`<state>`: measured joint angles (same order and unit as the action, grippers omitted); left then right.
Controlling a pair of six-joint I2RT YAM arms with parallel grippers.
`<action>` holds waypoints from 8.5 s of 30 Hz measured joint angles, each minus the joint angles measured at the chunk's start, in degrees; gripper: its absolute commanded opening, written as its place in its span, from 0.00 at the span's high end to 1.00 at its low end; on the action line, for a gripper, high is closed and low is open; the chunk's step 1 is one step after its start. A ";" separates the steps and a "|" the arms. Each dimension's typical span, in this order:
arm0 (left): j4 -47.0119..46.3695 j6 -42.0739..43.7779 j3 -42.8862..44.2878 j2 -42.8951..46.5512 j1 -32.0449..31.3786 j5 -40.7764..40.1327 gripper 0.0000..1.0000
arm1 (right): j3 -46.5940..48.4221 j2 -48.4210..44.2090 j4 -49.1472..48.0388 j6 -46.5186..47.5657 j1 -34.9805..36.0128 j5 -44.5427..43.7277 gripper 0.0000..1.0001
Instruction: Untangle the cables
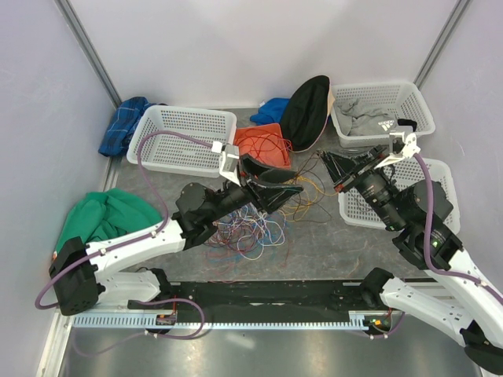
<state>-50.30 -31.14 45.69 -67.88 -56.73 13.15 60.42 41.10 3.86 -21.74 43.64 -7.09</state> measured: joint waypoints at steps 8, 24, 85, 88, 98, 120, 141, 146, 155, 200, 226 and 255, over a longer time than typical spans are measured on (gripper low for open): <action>4.35 1.90 2.64 0.00 -0.04 2.51 0.98 | -1.11 -0.59 -0.11 -0.20 0.00 0.39 1.00; 23.04 5.03 7.56 14.82 -0.04 -9.09 0.98 | -5.88 -6.27 -0.22 -0.81 0.00 0.85 0.33; 64.72 -6.14 -3.63 37.27 -0.24 -55.21 0.00 | 24.15 -3.34 7.08 7.10 0.07 -12.94 1.00; 64.30 -6.10 -3.72 37.66 -0.24 -54.99 0.01 | 24.15 -2.25 7.89 7.21 0.07 -12.96 1.00; 62.25 -6.19 -5.22 37.73 -0.24 -51.30 0.00 | 25.03 5.49 14.03 8.57 0.07 -20.11 1.00; 68.00 -16.72 -14.53 43.30 -0.24 -43.80 0.00 | 23.91 13.70 12.94 19.52 -0.83 -48.57 1.00; 67.45 -20.02 -17.88 41.51 -0.24 -38.05 0.00 | 16.13 19.91 10.86 18.43 -24.30 -46.73 1.00; 67.17 -20.11 -19.50 41.79 -0.24 -37.92 0.00 | 11.63 18.75 10.84 15.47 -28.13 -45.16 1.00; 66.40 -20.13 -19.91 41.81 -0.24 -36.48 0.00 | -2.27 12.96 12.52 7.15 -33.29 -40.63 0.67; 79.56 -34.18 -17.49 26.49 -0.24 -44.92 0.39 | -28.30 15.34 -7.26 -2.95 8.17 -1.55 0.07; 68.85 -4.24 22.95 21.40 0.04 -41.18 0.98 | -23.58 -1.42 -0.76 -3.08 8.35 -2.03 0.07; 66.60 9.92 72.35 -21.24 0.04 -16.35 0.98 | -1.60 -22.45 7.89 4.17 8.37 -25.46 0.06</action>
<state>16.29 -21.21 118.04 -89.12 -56.69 -3.20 58.83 18.65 11.75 -17.56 52.01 -32.56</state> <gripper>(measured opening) 0.033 0.929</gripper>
